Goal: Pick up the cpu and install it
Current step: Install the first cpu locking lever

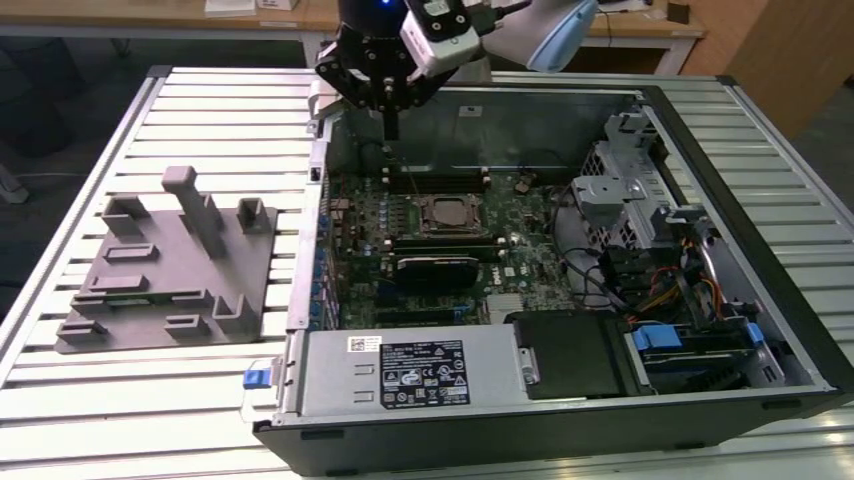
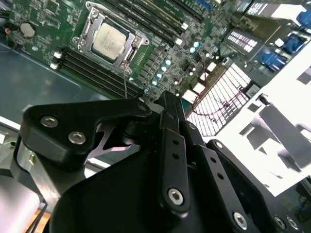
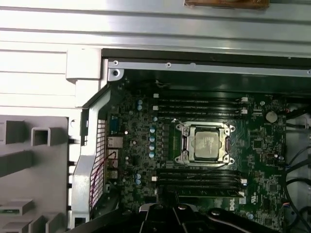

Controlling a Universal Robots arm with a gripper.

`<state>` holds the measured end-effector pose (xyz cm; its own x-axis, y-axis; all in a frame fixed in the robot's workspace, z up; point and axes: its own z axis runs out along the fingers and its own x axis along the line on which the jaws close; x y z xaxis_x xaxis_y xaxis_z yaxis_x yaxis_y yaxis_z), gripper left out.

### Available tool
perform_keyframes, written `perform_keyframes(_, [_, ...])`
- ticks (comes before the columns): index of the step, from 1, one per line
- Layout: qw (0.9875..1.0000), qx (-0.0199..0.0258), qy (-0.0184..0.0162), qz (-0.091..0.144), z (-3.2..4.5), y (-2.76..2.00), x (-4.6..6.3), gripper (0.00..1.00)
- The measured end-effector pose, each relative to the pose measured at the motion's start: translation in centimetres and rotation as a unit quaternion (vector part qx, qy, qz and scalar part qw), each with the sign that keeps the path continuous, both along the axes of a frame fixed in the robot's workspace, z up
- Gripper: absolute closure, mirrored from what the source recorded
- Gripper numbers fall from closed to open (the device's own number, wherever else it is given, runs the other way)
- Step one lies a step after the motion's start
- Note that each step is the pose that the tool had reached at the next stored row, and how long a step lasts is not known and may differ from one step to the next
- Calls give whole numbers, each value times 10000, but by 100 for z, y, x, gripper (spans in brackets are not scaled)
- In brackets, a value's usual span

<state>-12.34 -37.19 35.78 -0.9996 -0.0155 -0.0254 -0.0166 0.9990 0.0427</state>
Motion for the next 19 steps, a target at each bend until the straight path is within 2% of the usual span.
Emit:
perform_keyframes(8, [10000,-11,-3,0,-134,2,-2,89])
perform_keyframes(10, [10000,-14,-4,0,-160,18,-2,89])
perform_keyframes(11, [10000,-13,-4,0,-190,76,-3,89])
perform_keyframes(12, [10000,-13,-5,0,-203,93,-4,89])
perform_keyframes(19, [10000,-13,-4,0,-330,103,-10,89])
